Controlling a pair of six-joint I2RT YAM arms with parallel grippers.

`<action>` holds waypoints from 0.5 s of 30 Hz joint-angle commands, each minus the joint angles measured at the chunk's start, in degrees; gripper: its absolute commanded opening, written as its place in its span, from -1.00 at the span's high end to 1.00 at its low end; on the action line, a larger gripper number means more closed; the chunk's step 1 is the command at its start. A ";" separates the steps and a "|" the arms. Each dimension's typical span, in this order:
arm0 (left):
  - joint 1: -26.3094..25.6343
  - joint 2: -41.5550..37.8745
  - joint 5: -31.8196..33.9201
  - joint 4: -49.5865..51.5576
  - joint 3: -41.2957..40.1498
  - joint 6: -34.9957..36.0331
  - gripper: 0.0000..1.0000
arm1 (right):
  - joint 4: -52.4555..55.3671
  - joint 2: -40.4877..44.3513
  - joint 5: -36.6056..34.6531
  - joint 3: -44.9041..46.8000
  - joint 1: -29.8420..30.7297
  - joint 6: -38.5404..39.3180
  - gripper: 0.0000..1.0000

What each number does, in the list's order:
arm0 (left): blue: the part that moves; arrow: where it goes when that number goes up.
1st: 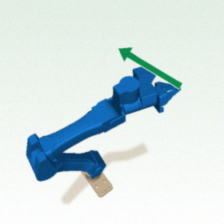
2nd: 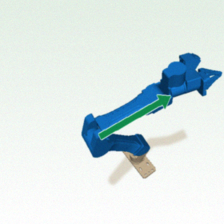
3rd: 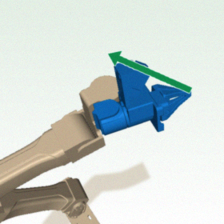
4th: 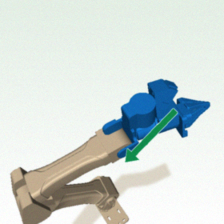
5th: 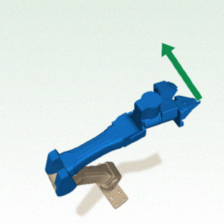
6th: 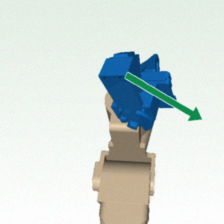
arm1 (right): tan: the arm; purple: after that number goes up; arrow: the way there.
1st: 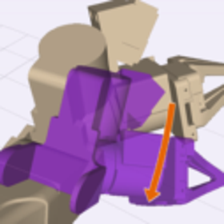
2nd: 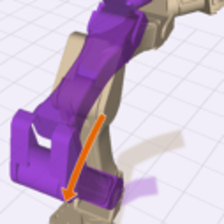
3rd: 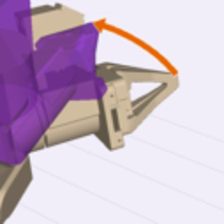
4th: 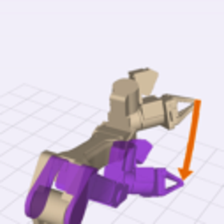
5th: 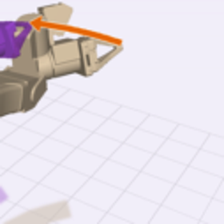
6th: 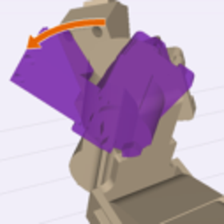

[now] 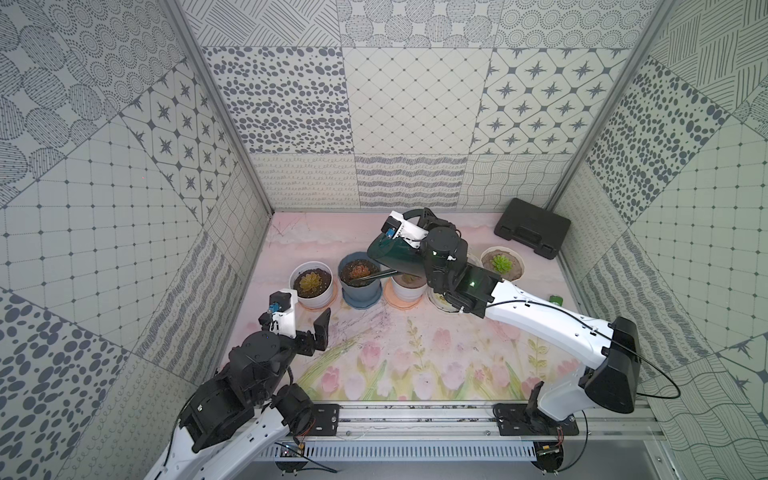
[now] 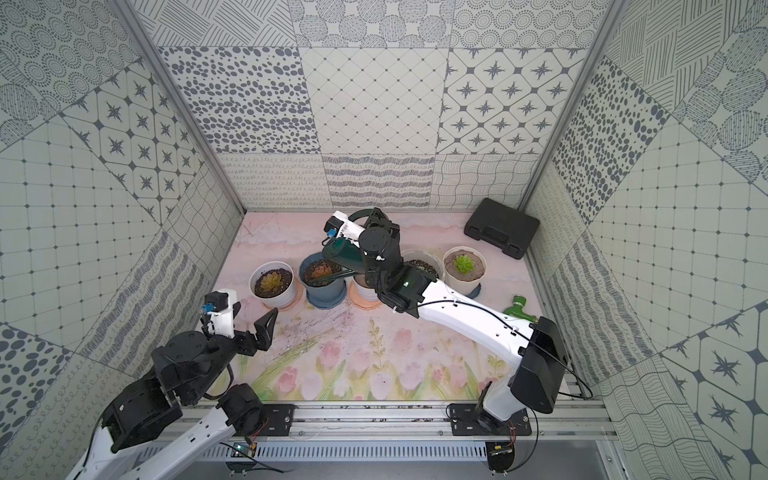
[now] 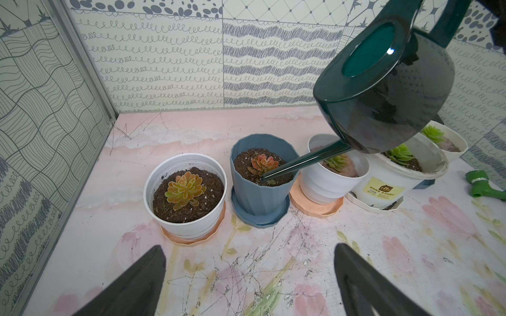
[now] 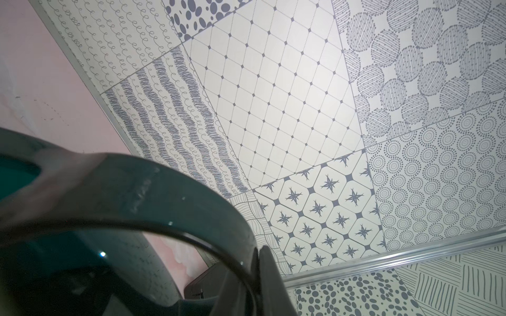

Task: Water the succulent around the soil edge
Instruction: Water the soil of the potted plant with water.

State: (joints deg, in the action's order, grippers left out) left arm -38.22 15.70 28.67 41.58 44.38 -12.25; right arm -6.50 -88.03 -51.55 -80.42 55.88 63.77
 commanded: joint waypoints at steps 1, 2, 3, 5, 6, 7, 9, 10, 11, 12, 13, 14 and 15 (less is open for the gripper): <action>0.12 -0.45 -0.98 -0.80 -0.06 0.30 -0.98 | -7.17 -0.34 -1.00 -3.36 0.63 1.17 1.00; 0.08 -0.51 -1.02 -0.82 -0.08 0.22 -0.98 | -7.22 -0.65 -1.14 -3.77 0.64 1.30 1.00; 0.03 -0.58 -1.07 -0.80 -0.06 0.18 -0.98 | -7.34 -0.88 -1.25 -4.09 0.68 1.43 1.00; 0.07 -0.60 -1.23 -0.85 0.00 0.21 -0.98 | -7.71 -1.50 -1.27 -4.55 0.65 1.63 1.00; 0.07 -0.63 -1.29 -0.86 -0.01 0.14 -0.98 | -7.95 -1.76 -1.27 -4.73 0.64 1.83 1.00; 0.08 -0.66 -1.33 -0.81 -0.04 0.18 -0.98 | -8.15 -2.09 -1.36 -4.89 0.64 2.01 1.00; 0.12 -0.61 -1.42 -0.80 -0.06 0.20 -0.98 | -8.98 -2.85 -1.60 -5.22 0.66 2.38 1.00; 0.12 -0.67 -1.51 -0.83 -0.07 0.21 -0.98 | -9.48 -3.30 -1.78 -5.48 0.68 2.57 1.00; 0.13 -0.61 -1.57 -0.85 0.00 0.21 -0.98 | -9.86 -3.78 -2.12 -5.70 0.64 2.61 1.00; 0.07 -0.67 -1.59 -0.82 0.00 0.20 -0.98 | -10.34 -4.25 -2.39 -5.96 0.64 2.77 1.00; -0.02 -0.67 -1.68 -0.85 -0.01 0.17 -0.98 | -11.03 -4.78 -2.72 -6.28 0.65 2.98 1.00; 0.17 -0.66 -1.77 -0.80 -0.07 0.11 -0.98 | -11.67 -5.49 -3.20 -6.65 0.57 3.25 1.00; 0.07 -0.63 -1.77 -0.81 0.00 0.08 -0.98 | -12.28 -6.01 -3.60 -7.00 0.55 3.48 1.00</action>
State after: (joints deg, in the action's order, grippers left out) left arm -38.22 15.29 28.16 41.58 44.38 -12.27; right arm -10.52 -93.25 -53.41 -84.64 56.23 66.94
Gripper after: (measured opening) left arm 0.989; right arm 0.099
